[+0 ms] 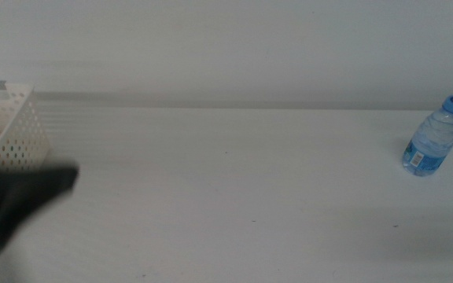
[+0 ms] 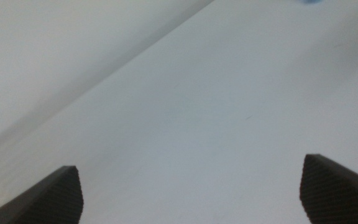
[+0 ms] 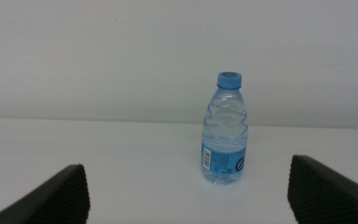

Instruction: Use arms to grab the bottles and put them into the dustbin to the left of the table.

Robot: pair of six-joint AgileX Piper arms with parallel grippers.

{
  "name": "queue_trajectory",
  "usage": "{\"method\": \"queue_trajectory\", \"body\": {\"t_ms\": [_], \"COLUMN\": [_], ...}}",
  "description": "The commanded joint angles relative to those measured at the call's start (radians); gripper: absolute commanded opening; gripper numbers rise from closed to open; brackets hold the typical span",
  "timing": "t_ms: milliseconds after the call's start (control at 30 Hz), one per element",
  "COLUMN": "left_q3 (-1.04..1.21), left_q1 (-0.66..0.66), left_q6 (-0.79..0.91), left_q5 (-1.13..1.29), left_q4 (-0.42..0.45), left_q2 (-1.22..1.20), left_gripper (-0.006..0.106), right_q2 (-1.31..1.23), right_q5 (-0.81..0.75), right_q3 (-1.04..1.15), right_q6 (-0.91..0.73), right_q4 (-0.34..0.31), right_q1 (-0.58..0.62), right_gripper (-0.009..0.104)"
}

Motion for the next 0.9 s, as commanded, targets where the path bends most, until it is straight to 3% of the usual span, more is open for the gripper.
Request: {"method": "queue_trajectory", "body": {"t_ms": [0, 133, 300, 700, 867], "left_q3": [0.113, 0.288, 0.417, 0.473, 0.473], "left_q1": [-0.098, -0.192, -0.202, -0.202, -0.202], "left_q6": [-0.018, -0.02, -0.12, -0.174, -0.29], "left_q5": [-0.108, -0.242, -0.293, -0.261, -0.263], "left_q4": [0.024, 0.034, 0.002, -0.002, 0.024], "left_q2": [-0.116, -0.269, -0.398, -0.441, -0.441], "left_gripper": [0.094, 0.094, 0.094, 0.094, 0.094], "right_q2": [-0.038, -0.038, -0.038, -0.038, -0.038], "right_q5": [-0.002, -0.002, -0.002, -0.002, -0.002], "right_q3": [0.045, 0.045, 0.045, 0.045, 0.045], "right_q6": [-0.005, -0.005, -0.005, -0.005, -0.005], "right_q4": [-0.004, -0.004, -0.004, -0.004, -0.004], "right_q1": [-0.006, -0.006, -0.006, -0.006, -0.006], "right_gripper": [0.085, 0.085, 0.085, 0.085, 0.085]}}
